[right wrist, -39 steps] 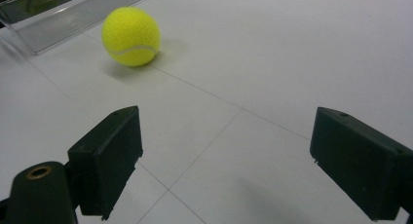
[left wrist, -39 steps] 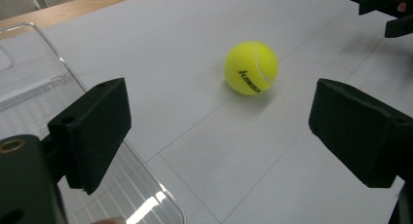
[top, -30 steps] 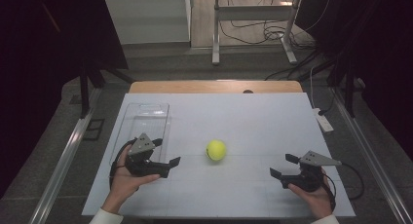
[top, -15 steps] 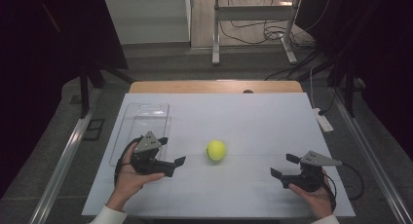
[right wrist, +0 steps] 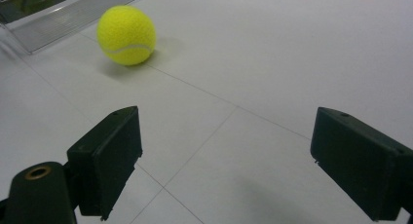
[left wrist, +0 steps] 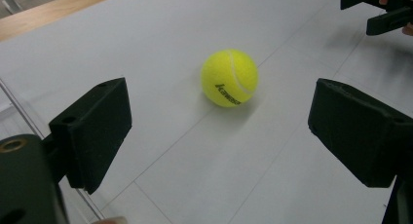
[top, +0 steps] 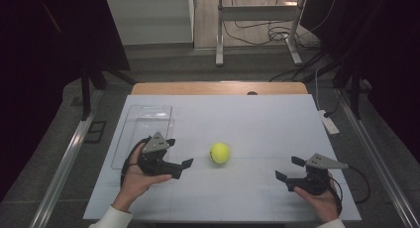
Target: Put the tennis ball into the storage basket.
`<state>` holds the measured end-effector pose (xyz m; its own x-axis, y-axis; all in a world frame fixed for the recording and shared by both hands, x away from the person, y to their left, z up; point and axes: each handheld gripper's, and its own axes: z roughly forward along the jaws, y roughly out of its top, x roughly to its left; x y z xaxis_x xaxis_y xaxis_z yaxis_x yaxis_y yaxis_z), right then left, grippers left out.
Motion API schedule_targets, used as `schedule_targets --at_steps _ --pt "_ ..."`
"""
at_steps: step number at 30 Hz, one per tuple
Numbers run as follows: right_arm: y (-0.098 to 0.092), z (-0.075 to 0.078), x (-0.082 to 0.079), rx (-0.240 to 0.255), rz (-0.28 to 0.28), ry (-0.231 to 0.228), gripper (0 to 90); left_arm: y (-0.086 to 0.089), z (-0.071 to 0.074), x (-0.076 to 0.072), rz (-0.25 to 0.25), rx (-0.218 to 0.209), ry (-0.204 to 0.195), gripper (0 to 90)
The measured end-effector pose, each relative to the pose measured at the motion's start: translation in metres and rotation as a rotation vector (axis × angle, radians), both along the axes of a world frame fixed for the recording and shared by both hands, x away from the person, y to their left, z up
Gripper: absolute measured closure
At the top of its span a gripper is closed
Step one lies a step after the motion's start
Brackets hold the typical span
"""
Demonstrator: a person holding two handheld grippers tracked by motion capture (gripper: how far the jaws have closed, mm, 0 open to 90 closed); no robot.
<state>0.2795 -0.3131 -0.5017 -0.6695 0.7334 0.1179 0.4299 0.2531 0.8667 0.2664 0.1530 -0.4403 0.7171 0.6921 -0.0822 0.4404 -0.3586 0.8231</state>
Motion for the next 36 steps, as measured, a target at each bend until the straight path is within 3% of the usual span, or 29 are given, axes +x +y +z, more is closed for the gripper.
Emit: schedule_targets --at_steps 25,36 --pt "0.000 -0.001 0.001 -0.003 0.003 0.004 11.3 -0.027 0.000 0.016 -0.072 0.042 0.018 9.3" --pt "-0.003 -0.002 0.002 0.002 -0.007 0.008 11.2 -0.034 -0.001 0.020 -0.079 0.059 0.038 9.4"
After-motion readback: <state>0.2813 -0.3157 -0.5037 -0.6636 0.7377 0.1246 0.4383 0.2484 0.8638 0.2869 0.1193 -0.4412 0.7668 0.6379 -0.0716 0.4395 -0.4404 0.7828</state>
